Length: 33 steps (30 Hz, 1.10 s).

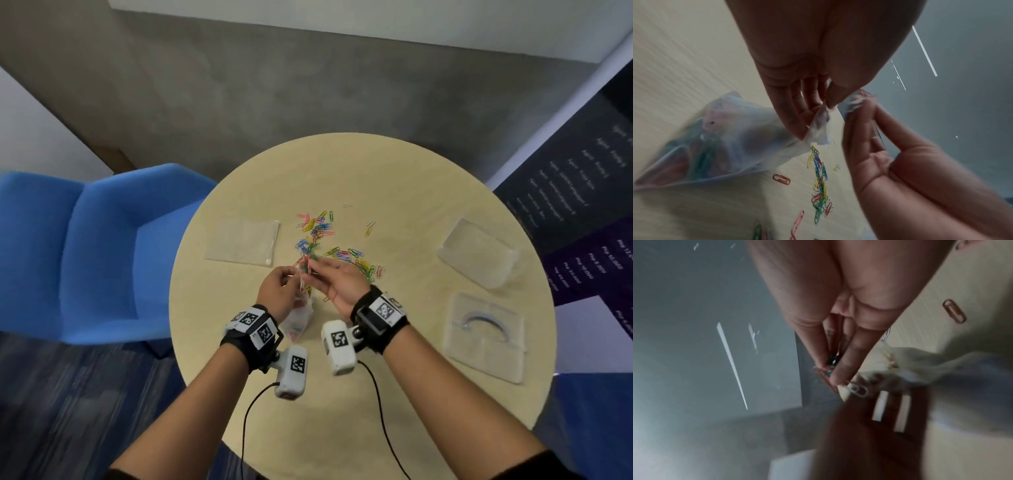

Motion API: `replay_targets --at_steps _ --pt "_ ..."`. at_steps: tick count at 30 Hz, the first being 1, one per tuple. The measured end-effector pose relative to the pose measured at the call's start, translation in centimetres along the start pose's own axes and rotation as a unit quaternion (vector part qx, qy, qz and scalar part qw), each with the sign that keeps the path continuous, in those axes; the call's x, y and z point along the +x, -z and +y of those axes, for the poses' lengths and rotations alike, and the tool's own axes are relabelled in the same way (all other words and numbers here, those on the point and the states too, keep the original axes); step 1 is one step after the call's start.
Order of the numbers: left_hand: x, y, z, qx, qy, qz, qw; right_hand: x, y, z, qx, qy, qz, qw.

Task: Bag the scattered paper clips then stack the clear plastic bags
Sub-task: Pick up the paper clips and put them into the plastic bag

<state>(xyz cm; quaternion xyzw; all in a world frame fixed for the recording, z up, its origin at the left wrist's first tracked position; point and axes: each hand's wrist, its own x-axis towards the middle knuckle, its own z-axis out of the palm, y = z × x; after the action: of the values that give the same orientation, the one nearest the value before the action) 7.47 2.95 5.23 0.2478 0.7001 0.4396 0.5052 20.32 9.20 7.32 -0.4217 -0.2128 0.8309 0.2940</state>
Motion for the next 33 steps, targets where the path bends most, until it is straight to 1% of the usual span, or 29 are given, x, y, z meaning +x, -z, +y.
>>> replay_targets --at_steps 1,3,7,11,14,15,18,20,22,24,25,26,27,28,29,30,31,32,33 --pt "0.1 0.2 0.2 0.012 -0.003 -0.004 1.0 0.1 -0.5 0.8 -0.049 0.009 0.028 0.998" --pt "0.2 0.9 0.2 0.027 -0.009 -0.01 1.0 0.4 -1.3 1.7 -0.171 0.028 0.071 0.982" --pt "0.6 2.2 0.2 0.073 -0.033 -0.002 0.997 1.1 -2.1 1.0 -0.354 0.026 0.076 0.932" --pt "0.6 2.4 1.1 0.134 -0.062 -0.016 0.989 2.6 -3.0 0.3 -0.499 -0.004 0.094 0.862" --pt "0.7 2.0 1.5 0.179 -0.087 -0.031 0.98 3.2 -3.2 0.1 -0.597 -0.001 0.111 0.795" --pt "0.8 1.8 1.6 0.19 -0.092 -0.031 0.977 3.3 -3.3 0.0 -0.619 -0.004 0.112 0.777" --pt "0.8 1.8 1.4 0.191 -0.087 -0.021 0.977 3.6 -2.8 0.0 -0.648 -0.001 0.092 0.756" --pt "0.9 2.0 1.3 0.166 -0.074 -0.021 0.983 3.6 -2.6 -0.2 -0.684 0.021 0.072 0.725" --pt "1.2 2.1 0.8 0.157 -0.069 -0.011 0.985 3.4 -2.2 -0.5 -0.715 0.031 0.027 0.698" --pt "1.4 2.1 0.6 0.154 -0.074 -0.003 0.985 2.9 -2.0 -1.5 -0.744 0.017 -0.049 0.666" --pt "1.4 2.1 0.4 0.152 -0.076 0.001 0.985 2.8 -1.8 -2.1 -0.748 0.006 -0.083 0.658" --pt "1.4 2.2 0.3 0.149 -0.08 0.003 0.986 2.8 -1.6 -2.7 -0.737 0.0 -0.109 0.667" --pt "1.4 2.4 0.2 0.143 -0.081 0.005 0.986 2.8 -1.4 -3.5 -0.707 -0.003 -0.123 0.696" --pt "1.5 2.5 0.0 0.133 -0.078 0.007 0.988 2.8 -1.0 -4.4 -0.663 -0.004 -0.123 0.739" --pt "1.6 2.7 -0.1 0.117 -0.073 0.013 0.99 3.2 -0.6 -5.3 -0.621 0.004 -0.107 0.776" --pt "1.7 3.0 -0.3 0.101 -0.064 0.019 0.993 3.9 0.0 -6.3 -0.594 0.026 -0.072 0.801" --pt "1.7 3.2 -0.5 0.086 -0.057 0.023 0.994 5.0 0.7 -7.3 -0.593 0.062 -0.012 0.803" --pt "1.8 3.5 -0.5 0.075 -0.054 0.026 0.995 6.5 1.7 -8.2 -0.62 0.1 0.063 0.775" --pt "1.8 3.8 -0.6 0.066 -0.053 0.03 0.996 8.3 2.8 -9.0 -0.66 0.12 0.132 0.73"
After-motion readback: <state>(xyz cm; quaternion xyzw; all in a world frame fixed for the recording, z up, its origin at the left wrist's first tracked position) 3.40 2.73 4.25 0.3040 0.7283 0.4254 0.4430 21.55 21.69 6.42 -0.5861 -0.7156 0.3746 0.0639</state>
